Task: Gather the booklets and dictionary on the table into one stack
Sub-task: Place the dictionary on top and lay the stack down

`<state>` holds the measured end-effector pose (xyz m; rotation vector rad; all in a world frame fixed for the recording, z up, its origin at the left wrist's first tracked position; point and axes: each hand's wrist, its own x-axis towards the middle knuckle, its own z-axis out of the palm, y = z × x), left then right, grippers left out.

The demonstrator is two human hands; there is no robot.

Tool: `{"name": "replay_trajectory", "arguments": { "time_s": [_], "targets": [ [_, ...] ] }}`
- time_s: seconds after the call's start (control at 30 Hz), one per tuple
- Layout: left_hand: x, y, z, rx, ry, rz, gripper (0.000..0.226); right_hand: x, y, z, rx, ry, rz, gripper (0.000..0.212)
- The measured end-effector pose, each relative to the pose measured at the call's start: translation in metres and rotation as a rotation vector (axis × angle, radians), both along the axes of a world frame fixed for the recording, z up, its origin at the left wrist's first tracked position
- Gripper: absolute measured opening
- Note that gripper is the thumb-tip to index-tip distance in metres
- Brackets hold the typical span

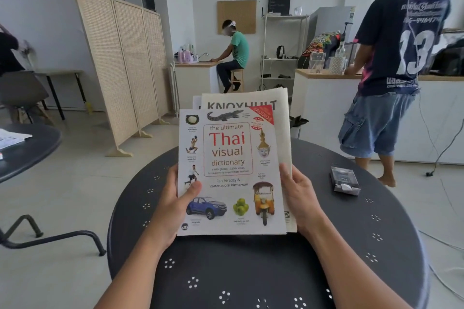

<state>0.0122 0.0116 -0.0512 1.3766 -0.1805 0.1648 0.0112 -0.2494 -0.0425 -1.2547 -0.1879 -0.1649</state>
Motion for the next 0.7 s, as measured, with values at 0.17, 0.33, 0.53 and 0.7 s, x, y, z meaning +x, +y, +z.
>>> {"name": "replay_trajectory", "arguments": {
  "time_s": [0.17, 0.33, 0.53, 0.7],
  "targets": [
    [-0.002, -0.002, -0.003, 0.132, -0.144, 0.096, 0.052, -0.003, 0.002, 0.005, 0.019, -0.055, 0.111, 0.066],
    [-0.009, -0.012, 0.001, 0.181, -0.337, 0.188, 0.061, -0.010, 0.005, 0.019, -0.009, -0.130, 0.028, 0.042],
    [-0.009, -0.028, 0.001, 0.137, -0.312, 0.131, 0.058, -0.010, 0.008, 0.017, -0.164, -0.193, -0.104, 0.031],
    [-0.009, -0.029, 0.002, 0.063, -0.309, 0.165, 0.053, -0.011, 0.007, 0.016, -0.150, -0.202, -0.145, 0.027]
  ]
}}
